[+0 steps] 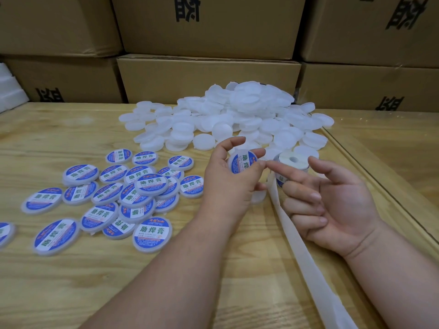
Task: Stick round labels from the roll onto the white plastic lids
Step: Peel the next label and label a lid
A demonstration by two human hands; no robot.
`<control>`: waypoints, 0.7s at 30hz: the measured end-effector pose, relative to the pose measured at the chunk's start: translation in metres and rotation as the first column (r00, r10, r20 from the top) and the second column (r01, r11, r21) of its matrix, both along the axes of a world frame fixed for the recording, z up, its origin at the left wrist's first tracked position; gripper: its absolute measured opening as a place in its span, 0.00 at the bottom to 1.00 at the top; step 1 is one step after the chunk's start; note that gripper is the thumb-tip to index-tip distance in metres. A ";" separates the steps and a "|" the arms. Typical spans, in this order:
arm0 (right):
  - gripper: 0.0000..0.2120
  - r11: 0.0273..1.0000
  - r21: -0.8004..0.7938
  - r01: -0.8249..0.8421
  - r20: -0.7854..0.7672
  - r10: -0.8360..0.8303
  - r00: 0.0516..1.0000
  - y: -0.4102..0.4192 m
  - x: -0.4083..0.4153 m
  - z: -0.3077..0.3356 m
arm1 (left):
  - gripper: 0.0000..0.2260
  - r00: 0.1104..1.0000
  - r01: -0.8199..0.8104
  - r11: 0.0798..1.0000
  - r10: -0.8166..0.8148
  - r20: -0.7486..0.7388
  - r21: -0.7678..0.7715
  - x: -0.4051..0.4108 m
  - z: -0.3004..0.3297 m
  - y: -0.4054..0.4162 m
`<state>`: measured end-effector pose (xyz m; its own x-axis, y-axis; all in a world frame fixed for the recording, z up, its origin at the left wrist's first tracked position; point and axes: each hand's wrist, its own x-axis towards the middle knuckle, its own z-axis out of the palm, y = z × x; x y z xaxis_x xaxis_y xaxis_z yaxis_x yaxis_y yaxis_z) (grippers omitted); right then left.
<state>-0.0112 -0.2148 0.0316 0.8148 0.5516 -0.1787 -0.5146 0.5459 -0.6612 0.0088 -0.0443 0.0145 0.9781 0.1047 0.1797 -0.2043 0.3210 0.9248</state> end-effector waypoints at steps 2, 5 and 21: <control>0.25 0.995 -0.006 0.103 -0.012 -0.103 0.995 -0.001 0.001 0.000 | 0.15 1.000 -0.008 1.000 0.008 -0.011 -0.003 -0.001 0.002 0.000; 0.21 0.976 -0.008 0.216 -0.029 -0.216 0.976 0.000 0.002 0.000 | 0.05 0.999 -0.023 0.999 0.021 -0.050 -0.026 -0.003 0.008 0.001; 0.17 0.961 -0.026 0.276 -0.037 -0.277 0.960 0.001 0.001 -0.002 | 0.32 0.952 -0.300 0.947 0.290 -0.096 -0.115 0.006 0.002 0.006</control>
